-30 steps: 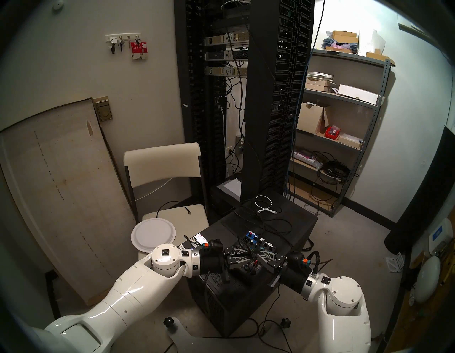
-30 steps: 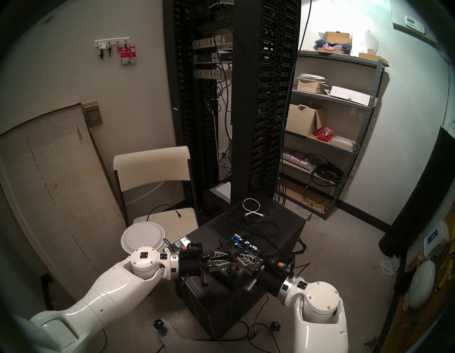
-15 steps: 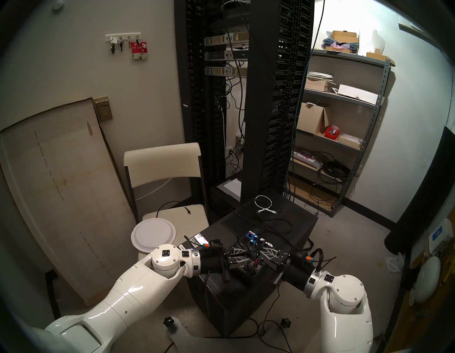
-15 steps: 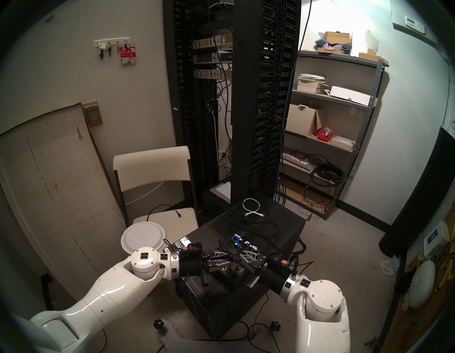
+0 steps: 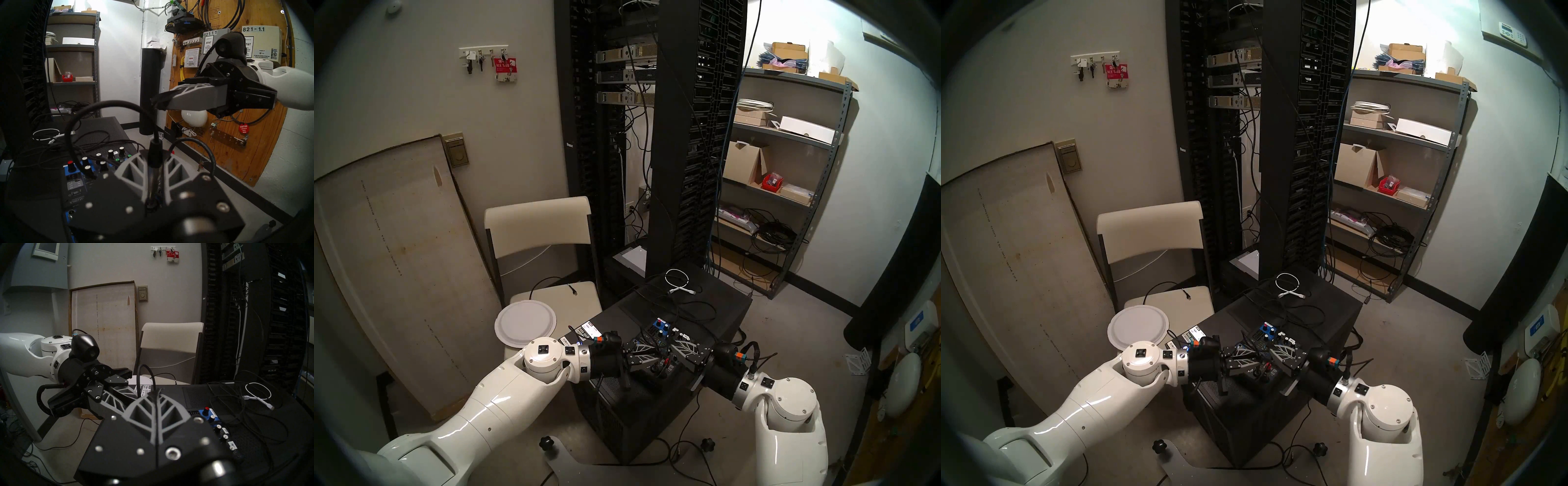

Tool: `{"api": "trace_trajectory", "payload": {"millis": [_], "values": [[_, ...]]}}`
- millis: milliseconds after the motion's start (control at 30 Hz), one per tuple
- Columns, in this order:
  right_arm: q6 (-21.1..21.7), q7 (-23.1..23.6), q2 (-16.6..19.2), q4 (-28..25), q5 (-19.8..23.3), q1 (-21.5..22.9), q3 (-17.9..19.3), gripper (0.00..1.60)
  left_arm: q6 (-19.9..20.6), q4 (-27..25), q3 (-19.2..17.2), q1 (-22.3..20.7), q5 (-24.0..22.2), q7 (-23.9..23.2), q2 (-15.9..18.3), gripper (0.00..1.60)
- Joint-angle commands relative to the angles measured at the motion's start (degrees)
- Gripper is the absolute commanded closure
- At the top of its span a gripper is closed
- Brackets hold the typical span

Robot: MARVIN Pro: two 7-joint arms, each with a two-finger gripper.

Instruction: Insert aux cable

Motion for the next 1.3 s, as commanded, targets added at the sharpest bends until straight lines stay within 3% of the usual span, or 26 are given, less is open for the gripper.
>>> {"api": "trace_trajectory", "payload": {"millis": [0, 767, 1067, 1267], "values": [[-0.1, 0.0, -0.2, -1.3, 0.7, 0.1, 0.1, 1.29, -0.4, -0.2, 0.1, -0.5, 0.1, 0.1, -0.7, 1.6], [0.3, 0.9, -0.2, -1.8, 0.6, 0.1, 0.0, 1.24, -1.2, -0.9, 1.0, 1.0, 2.8, 1.3, 1.3, 1.6], [2.3, 3.7, 1.9, -3.3, 0.0, -0.1, 0.1, 1.19, -1.4, -0.3, 1.6, 0.7, 2.6, 1.1, 1.3, 1.6], [4.4, 7.1, 4.5, -4.6, 0.3, 0.7, 0.5, 1.05, -1.6, -0.1, 1.9, 0.5, 2.7, 0.9, 1.1, 1.6]]}}
